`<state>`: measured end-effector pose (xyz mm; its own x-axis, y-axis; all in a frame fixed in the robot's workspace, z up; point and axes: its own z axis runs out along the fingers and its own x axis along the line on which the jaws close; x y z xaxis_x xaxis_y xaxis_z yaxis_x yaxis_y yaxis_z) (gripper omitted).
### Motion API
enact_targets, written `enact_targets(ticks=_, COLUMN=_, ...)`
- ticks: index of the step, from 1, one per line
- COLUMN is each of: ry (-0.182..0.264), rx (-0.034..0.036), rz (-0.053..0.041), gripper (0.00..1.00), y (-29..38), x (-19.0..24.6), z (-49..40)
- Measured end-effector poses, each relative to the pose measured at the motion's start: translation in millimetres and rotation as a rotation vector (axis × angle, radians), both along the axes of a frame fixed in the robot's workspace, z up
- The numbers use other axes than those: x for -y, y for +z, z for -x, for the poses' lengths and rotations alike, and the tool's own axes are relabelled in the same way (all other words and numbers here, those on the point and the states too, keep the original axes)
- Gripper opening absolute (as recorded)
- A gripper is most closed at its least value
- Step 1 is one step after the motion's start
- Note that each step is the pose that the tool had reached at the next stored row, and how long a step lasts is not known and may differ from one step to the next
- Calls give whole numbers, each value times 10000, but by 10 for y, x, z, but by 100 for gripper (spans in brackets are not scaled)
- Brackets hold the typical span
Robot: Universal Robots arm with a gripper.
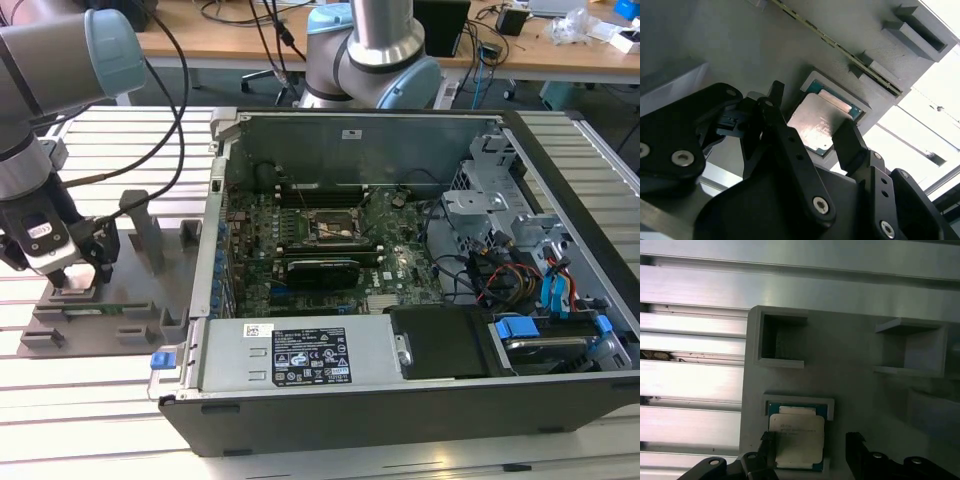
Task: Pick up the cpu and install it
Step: 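Pick up the cpu and move it towards the insertion slot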
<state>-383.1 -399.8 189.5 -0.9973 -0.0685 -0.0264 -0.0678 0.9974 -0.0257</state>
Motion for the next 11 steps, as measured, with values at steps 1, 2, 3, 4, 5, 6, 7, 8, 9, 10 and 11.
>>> enact_targets(ticks=1, ry=0, rx=-7, rz=4, gripper=66, y=1, x=0, z=0)
enact_targets(ticks=2, ry=-1, rx=-7, rz=6, gripper=66, y=1, x=-1, z=-1)
enact_targets(ticks=3, ry=-1, rx=-9, rz=7, gripper=66, y=4, x=-1, z=-1)
enact_targets(ticks=4, ry=-1, rx=17, rz=-9, gripper=66, y=13, x=-1, z=0)
enact_targets(ticks=5, ry=-2, rx=46, rz=-27, gripper=66, y=33, x=-4, z=-4)
enact_targets(ticks=6, ry=-1, rx=51, rz=-29, gripper=66, y=53, x=-3, z=-4)
enact_targets(ticks=7, ry=-1, rx=24, rz=-13, gripper=66, y=105, x=-1, z=-1)
enact_targets(ticks=8, ry=-1, rx=26, rz=-15, gripper=66, y=121, x=-1, z=-1)
enact_targets(ticks=9, ry=0, rx=24, rz=-14, gripper=66, y=125, x=0, z=-1)
enact_targets(ticks=10, ry=-1, rx=25, rz=-14, gripper=66, y=125, x=-1, z=-1)
enact_targets(ticks=11, ry=0, rx=23, rz=-13, gripper=66, y=127, x=0, z=1)
